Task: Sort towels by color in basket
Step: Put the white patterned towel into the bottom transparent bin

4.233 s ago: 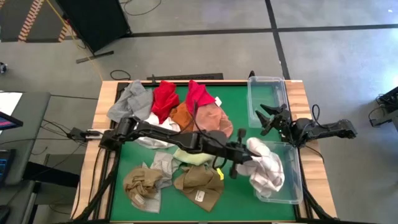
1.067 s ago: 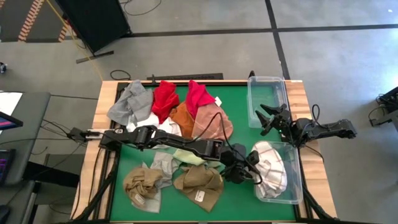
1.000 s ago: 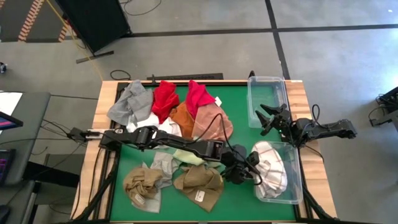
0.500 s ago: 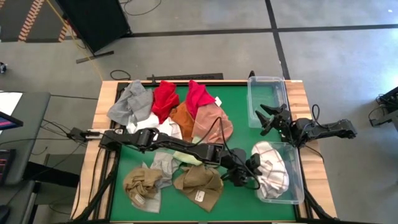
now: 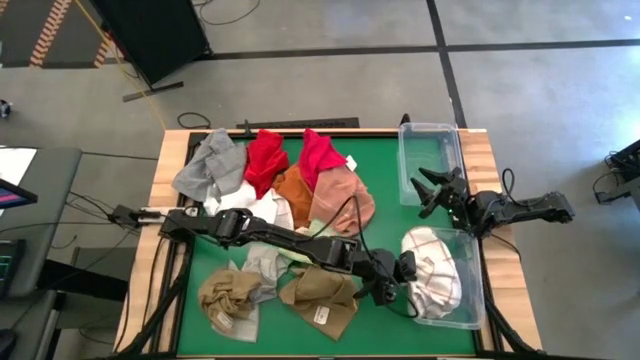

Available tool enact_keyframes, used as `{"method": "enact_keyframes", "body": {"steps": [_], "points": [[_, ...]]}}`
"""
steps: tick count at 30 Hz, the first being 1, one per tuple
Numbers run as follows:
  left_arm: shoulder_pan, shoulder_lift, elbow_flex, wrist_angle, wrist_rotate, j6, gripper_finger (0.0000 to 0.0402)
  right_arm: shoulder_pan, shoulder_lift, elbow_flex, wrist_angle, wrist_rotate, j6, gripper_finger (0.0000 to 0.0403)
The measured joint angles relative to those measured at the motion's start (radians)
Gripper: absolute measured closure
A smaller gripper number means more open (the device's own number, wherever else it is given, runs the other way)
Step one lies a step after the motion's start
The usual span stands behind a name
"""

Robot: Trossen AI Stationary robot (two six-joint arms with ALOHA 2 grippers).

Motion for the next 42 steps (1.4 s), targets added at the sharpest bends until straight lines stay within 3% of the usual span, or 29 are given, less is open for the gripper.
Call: {"method": "enact_keyframes", "body": {"steps": [8,26,42], "points": [[-0.038,-0.039,-0.004,-0.13,-0.119,-0.028,0.0372,0.0,-0.001,0.0,0.01,-0.001,0.0,0.0165],[-0.052,-0.157,-0.008,-0.367,-0.136,-0.126,0.0373,0.0,-0.001,0.0,-0.03,-0.001,0.0,0.0165],[-0.066,-0.155,-0.007,-0.473,-0.131,-0.202,0.0278,0.0,-0.001,0.0,-0.042,0.0,0.0,0.0165]]}}
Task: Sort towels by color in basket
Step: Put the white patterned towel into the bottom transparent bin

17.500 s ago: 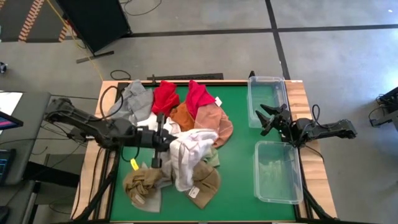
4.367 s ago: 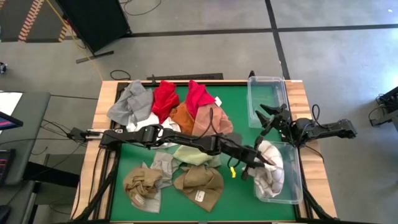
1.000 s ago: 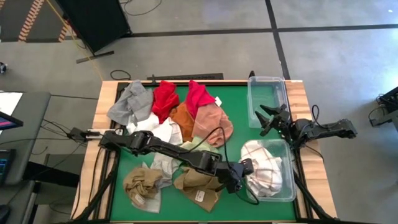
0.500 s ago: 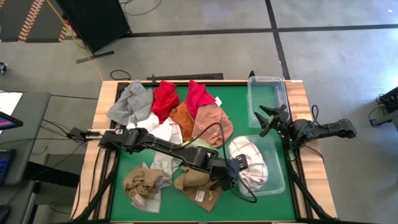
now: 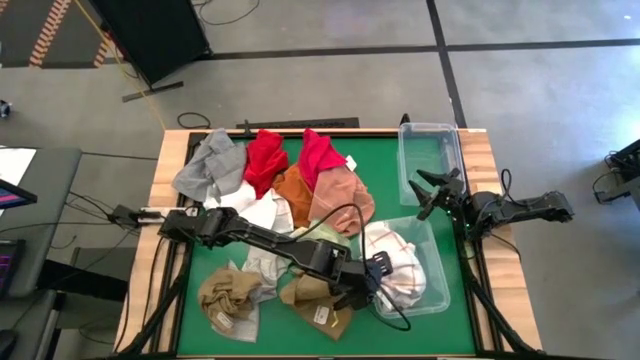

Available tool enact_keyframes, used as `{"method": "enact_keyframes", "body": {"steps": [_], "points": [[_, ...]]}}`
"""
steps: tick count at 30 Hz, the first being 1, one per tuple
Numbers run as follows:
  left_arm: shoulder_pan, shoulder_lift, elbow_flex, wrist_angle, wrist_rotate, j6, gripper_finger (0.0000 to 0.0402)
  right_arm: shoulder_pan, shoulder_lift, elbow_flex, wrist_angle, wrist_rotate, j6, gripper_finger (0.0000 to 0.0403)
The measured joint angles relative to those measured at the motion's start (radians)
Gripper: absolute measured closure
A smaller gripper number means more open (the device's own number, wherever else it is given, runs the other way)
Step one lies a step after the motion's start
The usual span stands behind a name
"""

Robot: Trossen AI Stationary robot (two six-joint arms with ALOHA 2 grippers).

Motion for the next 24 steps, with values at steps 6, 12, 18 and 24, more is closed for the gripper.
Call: {"method": "enact_keyframes", "body": {"steps": [6,12,18,24], "points": [[-0.001,0.0,0.002,0.012,0.0,0.002,0.0264,0.0,0.0,0.0,0.0,0.0,0.0,0.0165],[-0.001,-0.003,0.054,0.004,-0.001,-0.006,0.026,0.0,0.0,0.0,0.001,0.001,0.0,0.0165],[-0.002,-0.023,0.055,0.012,-0.018,0.003,0.0268,0.0,0.0,0.0,0.0,0.002,0.0,0.0165],[-0.002,-0.021,0.054,-0.02,-0.034,0.011,0.0309,0.0,0.0,0.0,-0.001,0.002,0.0,0.0165]]}}
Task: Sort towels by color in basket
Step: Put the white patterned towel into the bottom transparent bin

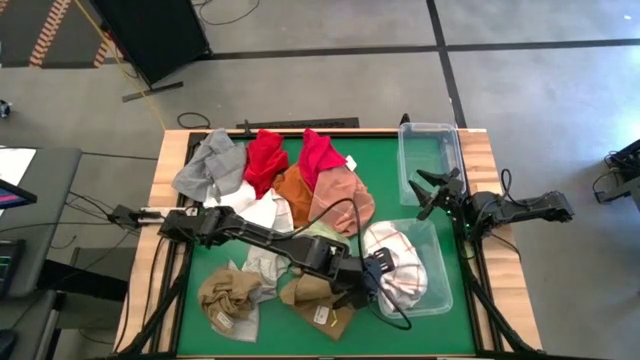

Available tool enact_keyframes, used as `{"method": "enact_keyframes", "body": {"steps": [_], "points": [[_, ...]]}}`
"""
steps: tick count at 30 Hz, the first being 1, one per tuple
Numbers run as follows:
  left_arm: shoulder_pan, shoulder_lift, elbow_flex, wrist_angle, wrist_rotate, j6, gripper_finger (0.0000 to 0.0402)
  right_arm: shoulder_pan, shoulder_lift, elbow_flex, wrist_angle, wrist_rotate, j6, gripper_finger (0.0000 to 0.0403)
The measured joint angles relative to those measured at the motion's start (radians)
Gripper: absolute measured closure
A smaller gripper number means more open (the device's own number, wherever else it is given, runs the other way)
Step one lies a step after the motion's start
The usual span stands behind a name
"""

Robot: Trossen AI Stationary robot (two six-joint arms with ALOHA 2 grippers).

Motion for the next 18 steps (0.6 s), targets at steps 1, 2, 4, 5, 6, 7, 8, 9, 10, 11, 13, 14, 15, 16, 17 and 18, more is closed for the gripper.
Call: {"method": "enact_keyframes", "body": {"steps": [1,2,4,5,6,7,8,9,10,11,13,14,15,16,17,18], "points": [[0.0,0.0,0.0,0.0,0.0,0.0,0.0319,0.0,0.0,0.0,0.001,0.0,0.0,0.0165],[0.0,0.0,0.0,0.0,0.0,0.0,0.0331,0.0,0.0,0.0,0.0,0.0,0.0,0.0165],[-0.001,0.0,0.0,-0.003,0.0,0.001,0.0356,0.0,0.0,0.0,0.001,0.0,0.0,0.0165],[-0.001,0.0,0.0,-0.003,0.0,0.001,0.0369,0.0,0.0,0.0,0.0,0.0,0.0,0.0165],[-0.002,0.0,0.0,-0.003,0.0,0.001,0.0381,0.0,0.0,0.0,0.0,0.0,0.0,0.0165],[-0.002,0.0,0.0,-0.003,0.0,0.001,0.0391,0.0,0.0,0.0,0.0,0.0,0.0,0.0165],[-0.002,0.0,0.0,-0.003,0.0,0.001,0.0396,0.0,0.0,0.0,0.0,0.0,0.0,0.0165],[-0.002,0.0,0.0,-0.003,0.0,0.003,0.0396,0.0,0.0,0.0,0.0,0.0,0.0,0.0165],[-0.002,0.0,0.0,-0.003,0.0,0.007,0.0396,0.0,0.0,0.0,0.0,0.0,0.0,0.0165],[-0.002,0.0,0.0,-0.003,0.0,0.011,0.0397,0.0,0.0,0.0,0.0,0.0,0.0,0.0165],[-0.003,0.0,0.0,-0.001,0.0,0.02,0.0399,0.0,0.0,0.0,0.0,0.0,0.0,0.0165],[-0.003,0.0,0.0,0.001,-0.003,0.024,0.0399,0.0,0.0,0.0,0.0,0.0,0.0,0.0165],[-0.004,0.0,0.0,0.004,-0.007,0.028,0.0399,0.0,0.0,0.0,0.0,0.0,0.0,0.0165],[-0.005,0.0,0.0,0.005,-0.012,0.034,0.04,0.0,0.0,0.0,0.0,0.0,0.0,0.0165],[-0.005,0.0,0.0,0.006,-0.017,0.042,0.04,0.0,0.0,0.0,0.0,0.0,0.0,0.0165],[-0.006,0.0,0.0,0.009,-0.024,0.051,0.04,0.0,0.0,0.0,0.0,0.0,0.0,0.0165]]}}
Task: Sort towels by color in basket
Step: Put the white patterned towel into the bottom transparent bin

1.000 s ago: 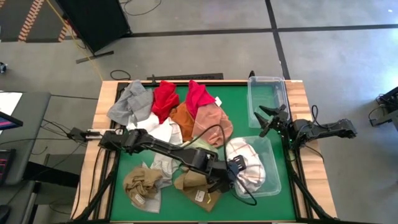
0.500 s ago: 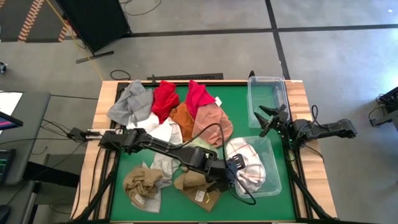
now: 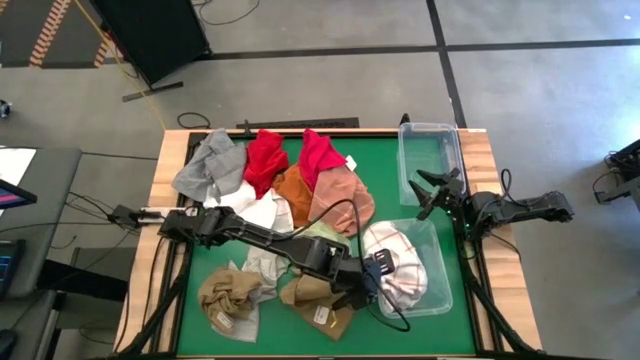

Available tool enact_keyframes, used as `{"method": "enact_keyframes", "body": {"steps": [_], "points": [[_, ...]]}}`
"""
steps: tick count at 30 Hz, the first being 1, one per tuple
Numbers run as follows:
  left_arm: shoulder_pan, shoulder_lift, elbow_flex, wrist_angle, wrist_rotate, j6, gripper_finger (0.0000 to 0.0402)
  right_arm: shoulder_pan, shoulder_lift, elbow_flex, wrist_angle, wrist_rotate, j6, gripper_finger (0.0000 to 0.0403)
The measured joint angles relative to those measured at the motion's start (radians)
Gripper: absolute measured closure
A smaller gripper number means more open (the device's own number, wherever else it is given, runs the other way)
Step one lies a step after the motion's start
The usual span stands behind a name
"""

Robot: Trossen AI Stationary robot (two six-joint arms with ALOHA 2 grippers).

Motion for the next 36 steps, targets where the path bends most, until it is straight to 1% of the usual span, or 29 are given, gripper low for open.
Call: {"method": "enact_keyframes", "body": {"steps": [6,8,14,19,24,28,32,34,36], "points": [[-0.003,0.0,0.0,0.057,-0.062,0.051,0.0401,0.0,0.0,0.0,0.0,0.0,0.0,0.0165],[-0.003,0.0,0.0,0.083,-0.066,0.067,0.0401,0.0,0.0,0.0,0.0,0.0,0.0,0.0165],[-0.004,0.0,0.0,0.232,-0.054,0.131,0.0401,0.0,0.0,0.0,0.0,0.0,0.0,0.0165],[0.005,0.003,0.0,0.341,0.074,0.134,0.0401,0.0,0.0,0.0,0.0,0.0,0.0,0.0165],[0.029,0.003,0.0,0.425,0.17,0.108,0.0401,0.0,0.0,0.0,0.0,0.0,0.0,0.0165],[0.051,0.004,0.0,0.49,0.243,0.042,0.0401,0.0,0.0,0.0,0.0,0.0,0.0,0.0165],[0.077,0.004,-0.005,0.527,0.361,-0.047,0.0401,0.0,0.0,0.0,0.0,0.0,0.0,0.0165],[0.091,0.004,-0.027,0.568,0.416,-0.093,0.0401,0.0,0.0,0.0,0.0,0.0,0.0,0.0165],[0.102,0.004,-0.052,0.606,0.448,-0.13,0.0401,0.0,0.0,0.0,0.0,0.0,0.0,0.0165]]}}
